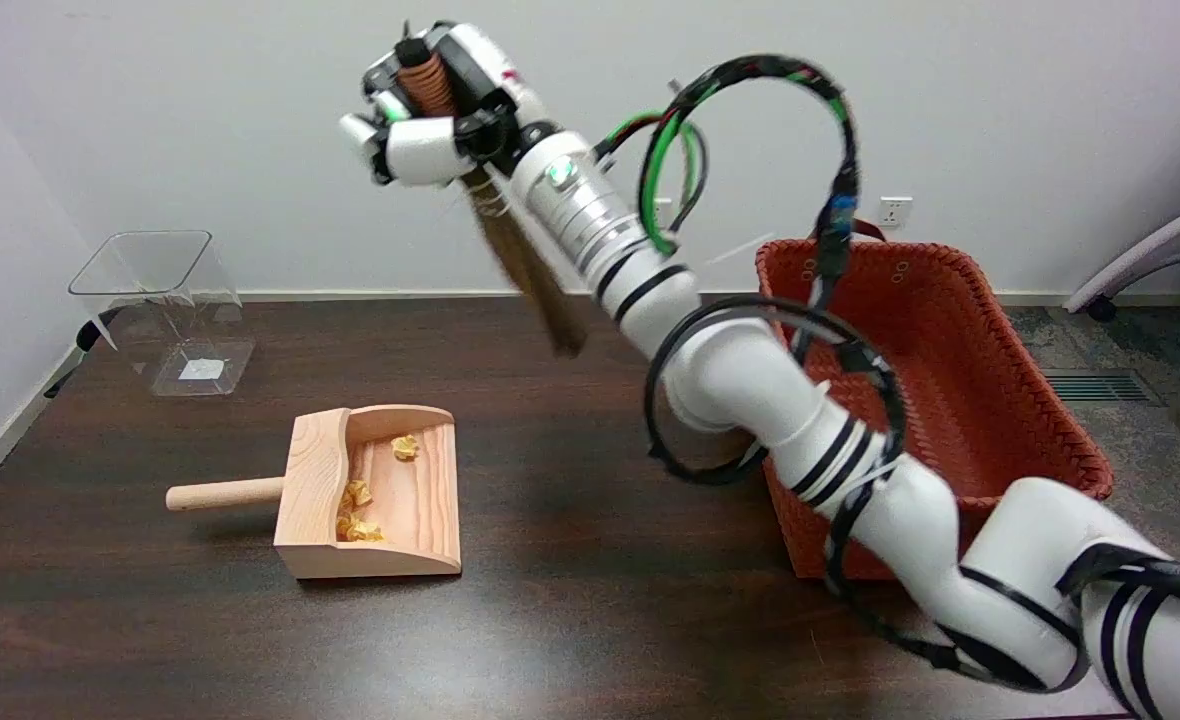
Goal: Place the broom in the basket.
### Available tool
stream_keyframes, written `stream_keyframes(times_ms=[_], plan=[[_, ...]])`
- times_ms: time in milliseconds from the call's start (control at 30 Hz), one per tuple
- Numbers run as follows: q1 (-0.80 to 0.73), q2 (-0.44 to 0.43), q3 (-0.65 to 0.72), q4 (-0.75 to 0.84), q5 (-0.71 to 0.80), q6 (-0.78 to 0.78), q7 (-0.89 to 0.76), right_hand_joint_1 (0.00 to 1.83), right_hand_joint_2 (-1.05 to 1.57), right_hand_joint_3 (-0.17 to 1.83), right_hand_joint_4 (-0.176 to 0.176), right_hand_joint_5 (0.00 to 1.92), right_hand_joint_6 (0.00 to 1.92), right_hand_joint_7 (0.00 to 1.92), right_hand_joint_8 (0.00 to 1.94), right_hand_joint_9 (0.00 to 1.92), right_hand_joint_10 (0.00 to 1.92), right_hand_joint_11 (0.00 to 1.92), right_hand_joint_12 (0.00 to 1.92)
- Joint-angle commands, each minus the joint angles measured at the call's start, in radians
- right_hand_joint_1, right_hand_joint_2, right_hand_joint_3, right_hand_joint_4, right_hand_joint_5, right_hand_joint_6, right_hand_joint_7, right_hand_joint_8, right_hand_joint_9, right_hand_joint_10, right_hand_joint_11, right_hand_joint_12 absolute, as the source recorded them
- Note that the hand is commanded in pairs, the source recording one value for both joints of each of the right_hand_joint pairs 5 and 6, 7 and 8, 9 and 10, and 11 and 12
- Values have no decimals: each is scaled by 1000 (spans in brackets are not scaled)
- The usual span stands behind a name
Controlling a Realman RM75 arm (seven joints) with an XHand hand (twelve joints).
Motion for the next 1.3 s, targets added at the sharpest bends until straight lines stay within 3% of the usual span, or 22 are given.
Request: stream_keyframes(times_ms=[33,267,433,833,1300], plan=[[60,319,101,-89,158,-32,-116,1445,774,895,0,1920,1920,1920,1920,1920,1920,1920,1920],[-5,483,184,-89,257,-21,-116,1444,795,873,0,1920,1920,1920,1920,1920,1920,1920,1920],[-81,550,279,-98,300,-20,-113,1441,803,858,0,1920,1920,1920,1920,1920,1920,1920,1920],[-331,599,546,-186,331,-45,-107,1440,776,854,0,1920,1920,1920,1920,1920,1920,1920,1920],[-580,588,663,-308,398,-36,-111,1440,759,867,0,1920,1920,1920,1920,1920,1920,1920,1920]])
